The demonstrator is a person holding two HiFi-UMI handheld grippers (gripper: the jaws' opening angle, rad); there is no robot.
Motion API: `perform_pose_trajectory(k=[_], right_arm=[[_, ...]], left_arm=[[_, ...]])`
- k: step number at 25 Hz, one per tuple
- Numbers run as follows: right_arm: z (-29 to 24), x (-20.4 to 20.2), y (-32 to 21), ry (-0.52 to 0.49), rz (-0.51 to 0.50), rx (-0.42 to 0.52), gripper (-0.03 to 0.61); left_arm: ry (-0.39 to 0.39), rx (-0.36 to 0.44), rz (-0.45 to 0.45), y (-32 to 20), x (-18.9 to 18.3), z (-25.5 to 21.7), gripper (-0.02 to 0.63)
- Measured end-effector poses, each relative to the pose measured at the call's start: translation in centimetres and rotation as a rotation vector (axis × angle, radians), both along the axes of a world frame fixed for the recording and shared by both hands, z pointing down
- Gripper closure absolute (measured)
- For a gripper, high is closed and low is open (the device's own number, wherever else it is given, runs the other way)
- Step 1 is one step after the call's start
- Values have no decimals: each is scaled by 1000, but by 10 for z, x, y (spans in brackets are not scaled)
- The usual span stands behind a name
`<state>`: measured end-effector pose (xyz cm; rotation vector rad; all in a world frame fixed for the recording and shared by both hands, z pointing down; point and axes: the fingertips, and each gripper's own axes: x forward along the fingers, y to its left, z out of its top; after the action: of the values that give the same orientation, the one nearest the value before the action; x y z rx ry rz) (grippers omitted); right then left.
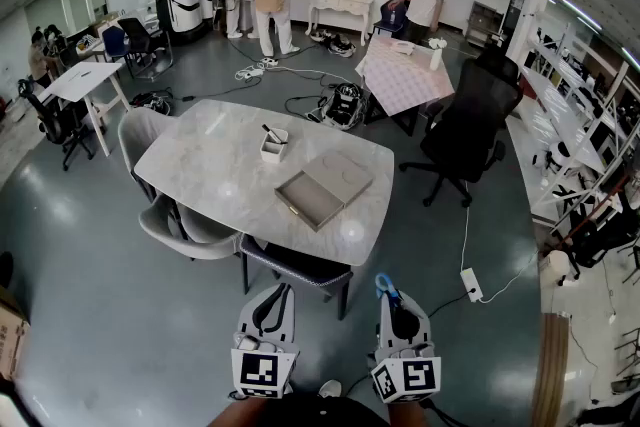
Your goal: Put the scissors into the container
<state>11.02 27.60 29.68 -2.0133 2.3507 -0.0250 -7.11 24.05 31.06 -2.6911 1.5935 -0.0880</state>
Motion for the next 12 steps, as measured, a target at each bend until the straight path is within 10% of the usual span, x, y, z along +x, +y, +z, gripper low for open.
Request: perform_pose_trajectory(k=[12], right_arm=[[6,5,-2,-23,-6,8,538]], left_arm=[[-4,0,-6,-3,5,4,583]])
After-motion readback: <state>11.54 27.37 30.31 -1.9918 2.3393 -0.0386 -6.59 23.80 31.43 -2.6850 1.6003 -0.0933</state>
